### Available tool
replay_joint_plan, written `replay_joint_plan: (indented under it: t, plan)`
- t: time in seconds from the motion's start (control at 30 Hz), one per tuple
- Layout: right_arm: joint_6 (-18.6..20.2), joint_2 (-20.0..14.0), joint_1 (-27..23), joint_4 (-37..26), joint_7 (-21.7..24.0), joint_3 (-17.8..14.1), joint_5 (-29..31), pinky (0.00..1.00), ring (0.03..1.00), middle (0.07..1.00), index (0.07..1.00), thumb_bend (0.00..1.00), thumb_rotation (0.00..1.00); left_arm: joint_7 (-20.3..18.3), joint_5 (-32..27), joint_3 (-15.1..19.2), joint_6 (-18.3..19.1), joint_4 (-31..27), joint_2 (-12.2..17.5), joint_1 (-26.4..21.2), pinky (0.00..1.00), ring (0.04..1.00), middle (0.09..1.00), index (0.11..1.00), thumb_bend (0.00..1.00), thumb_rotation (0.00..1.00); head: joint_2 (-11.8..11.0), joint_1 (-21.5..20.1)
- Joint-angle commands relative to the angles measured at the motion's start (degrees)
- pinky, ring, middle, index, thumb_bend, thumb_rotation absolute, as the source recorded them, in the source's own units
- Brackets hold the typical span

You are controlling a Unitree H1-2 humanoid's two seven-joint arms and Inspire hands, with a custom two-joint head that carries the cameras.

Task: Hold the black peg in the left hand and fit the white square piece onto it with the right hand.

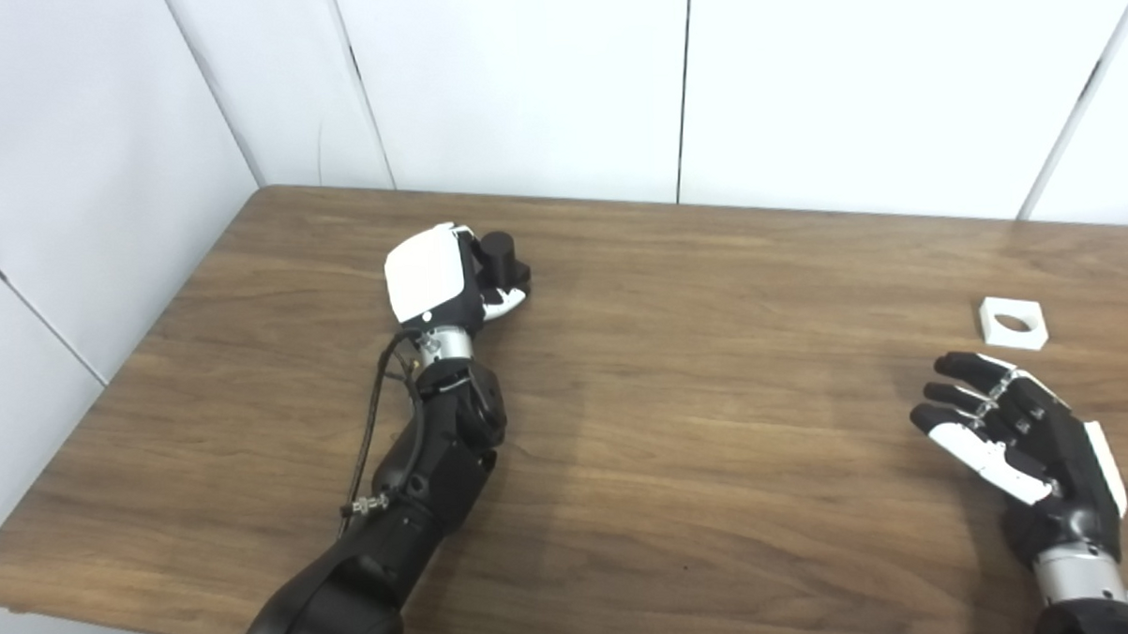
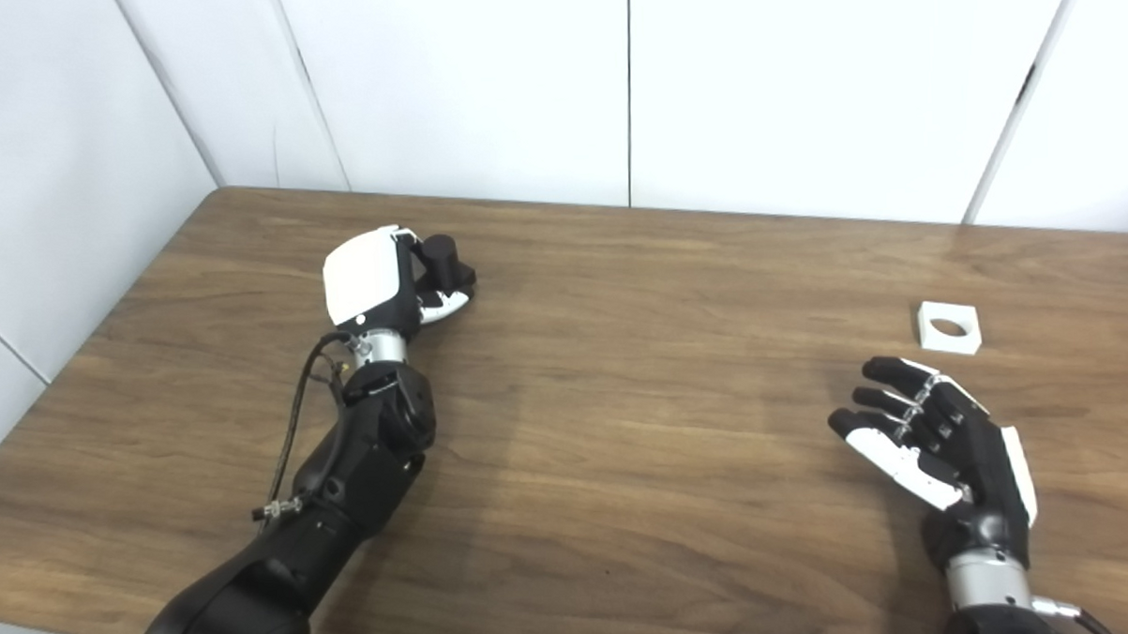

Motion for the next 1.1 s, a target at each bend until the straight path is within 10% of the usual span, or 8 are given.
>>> replay_joint_plan:
  t: [0.0,0.33,1.07]
  plan:
    - [-1.1,-0.1,-1.3,-1.6,0.1,-0.2,0.3,0.62,0.665,0.713,0.625,0.75,0.15,-0.2,0.3,0.0,1.2,-0.6,2.4,-0.7,0.74,0.764,0.795,0.486,0.51,0.08,0.1,0.1]
    - [-1.1,-0.1,-1.4,-1.4,0.2,-0.1,0.3,0.62,0.663,0.712,0.621,0.76,0.16,-11.1,-5.9,-1.6,-7.9,-6.0,6.1,2.4,0.88,0.829,0.813,0.485,0.52,0.07,0.3,0.1]
    - [-1.6,0.1,-1.5,-1.5,0.2,0.2,0.0,0.61,0.657,0.712,0.629,0.75,0.16,-33.4,-24.1,-1.3,-29.7,-8.3,12.3,3.7,0.85,0.914,0.883,0.491,0.52,0.07,0.5,-0.6]
